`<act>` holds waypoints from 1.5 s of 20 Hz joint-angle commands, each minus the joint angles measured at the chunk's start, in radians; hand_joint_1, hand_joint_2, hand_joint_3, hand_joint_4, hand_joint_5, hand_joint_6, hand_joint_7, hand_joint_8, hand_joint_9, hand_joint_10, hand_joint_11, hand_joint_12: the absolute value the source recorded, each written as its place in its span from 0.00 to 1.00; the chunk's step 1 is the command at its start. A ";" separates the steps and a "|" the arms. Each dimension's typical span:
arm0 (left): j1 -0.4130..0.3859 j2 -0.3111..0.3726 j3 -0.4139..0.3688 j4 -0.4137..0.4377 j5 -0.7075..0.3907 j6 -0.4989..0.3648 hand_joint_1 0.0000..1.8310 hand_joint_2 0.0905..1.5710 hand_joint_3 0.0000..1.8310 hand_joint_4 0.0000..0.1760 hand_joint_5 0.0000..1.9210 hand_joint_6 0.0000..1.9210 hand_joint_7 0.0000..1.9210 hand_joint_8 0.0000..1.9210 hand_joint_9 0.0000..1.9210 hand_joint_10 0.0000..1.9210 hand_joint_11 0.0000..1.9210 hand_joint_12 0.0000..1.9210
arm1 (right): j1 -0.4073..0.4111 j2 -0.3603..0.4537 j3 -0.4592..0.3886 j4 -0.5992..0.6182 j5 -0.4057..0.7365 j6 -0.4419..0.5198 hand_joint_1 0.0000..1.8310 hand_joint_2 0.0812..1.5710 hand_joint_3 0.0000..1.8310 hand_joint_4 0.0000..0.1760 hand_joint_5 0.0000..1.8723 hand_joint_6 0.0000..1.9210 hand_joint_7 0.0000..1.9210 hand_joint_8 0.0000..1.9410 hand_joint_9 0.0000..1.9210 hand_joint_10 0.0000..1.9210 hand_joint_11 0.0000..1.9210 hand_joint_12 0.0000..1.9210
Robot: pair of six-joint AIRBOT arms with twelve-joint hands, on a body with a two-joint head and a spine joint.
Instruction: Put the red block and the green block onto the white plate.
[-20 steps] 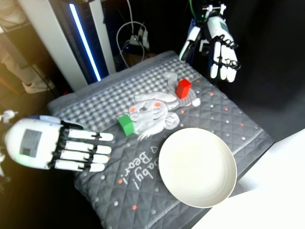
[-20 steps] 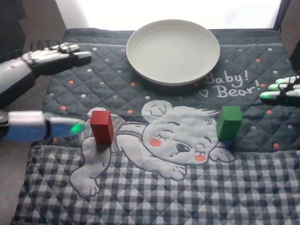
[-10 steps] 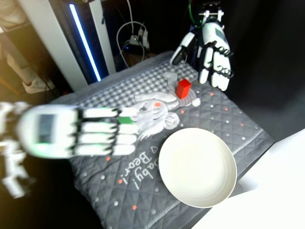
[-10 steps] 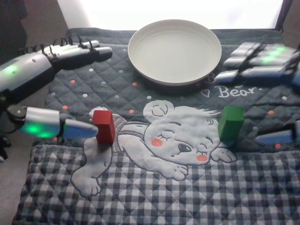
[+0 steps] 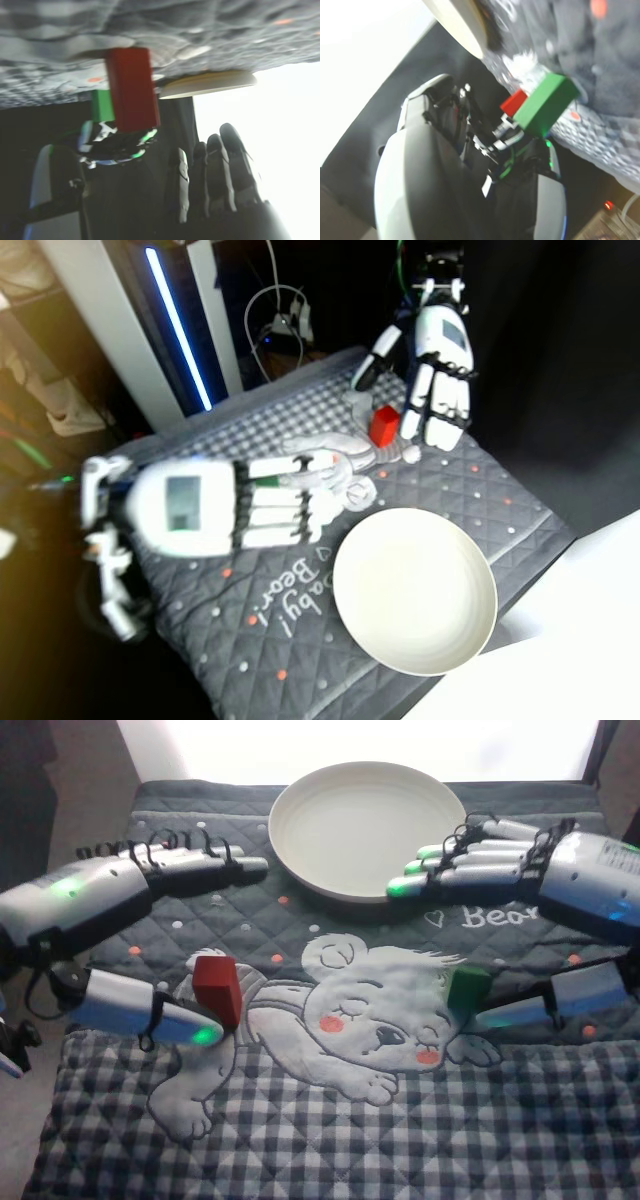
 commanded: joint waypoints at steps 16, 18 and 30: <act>-0.009 -0.020 0.018 -0.017 -0.058 -0.005 0.56 0.50 0.00 0.01 0.21 0.00 0.18 0.00 0.17 0.00 0.00 0.48 | 0.010 -0.032 0.018 0.030 0.045 0.010 0.51 0.59 0.00 0.95 0.22 0.00 0.25 0.01 0.29 0.01 0.07 0.62; -0.008 -0.024 0.021 -0.017 -0.050 -0.006 0.55 0.50 0.00 0.00 0.22 0.00 0.22 0.01 0.21 0.01 0.00 0.50 | 0.010 -0.032 0.018 0.013 0.026 0.012 0.50 0.58 0.00 0.99 0.22 0.00 0.28 0.01 0.33 0.02 0.12 0.62; 0.000 -0.054 0.040 -0.013 0.004 -0.011 0.45 0.60 0.00 0.00 0.29 0.01 0.41 0.01 0.31 0.01 0.00 0.39 | 0.010 -0.031 0.018 -0.055 -0.073 0.013 0.57 0.59 0.00 0.32 0.24 0.00 0.26 0.01 0.34 0.02 0.16 0.68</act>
